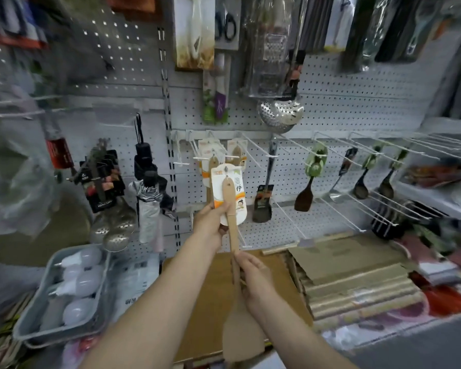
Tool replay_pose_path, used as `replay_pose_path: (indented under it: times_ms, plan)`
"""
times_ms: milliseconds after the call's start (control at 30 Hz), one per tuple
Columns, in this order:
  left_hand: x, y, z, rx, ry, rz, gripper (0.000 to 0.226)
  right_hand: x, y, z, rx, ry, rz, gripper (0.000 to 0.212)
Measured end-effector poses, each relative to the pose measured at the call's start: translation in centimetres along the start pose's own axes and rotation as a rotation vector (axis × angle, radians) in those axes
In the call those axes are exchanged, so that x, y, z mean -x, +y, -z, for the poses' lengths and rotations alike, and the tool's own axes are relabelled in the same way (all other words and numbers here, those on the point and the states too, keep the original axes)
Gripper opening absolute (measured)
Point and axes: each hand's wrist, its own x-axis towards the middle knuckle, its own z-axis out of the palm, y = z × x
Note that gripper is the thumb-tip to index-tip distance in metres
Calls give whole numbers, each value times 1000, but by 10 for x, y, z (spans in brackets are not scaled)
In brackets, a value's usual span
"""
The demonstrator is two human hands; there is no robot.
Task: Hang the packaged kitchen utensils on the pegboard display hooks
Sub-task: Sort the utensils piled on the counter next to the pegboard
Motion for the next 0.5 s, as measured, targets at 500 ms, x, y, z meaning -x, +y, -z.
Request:
replay_pose_path:
  times_ms: [500]
  plan:
    - [-50, -3, -4, -4, 82, -78, 12, -80, 0, -4, 47, -127, -83, 12]
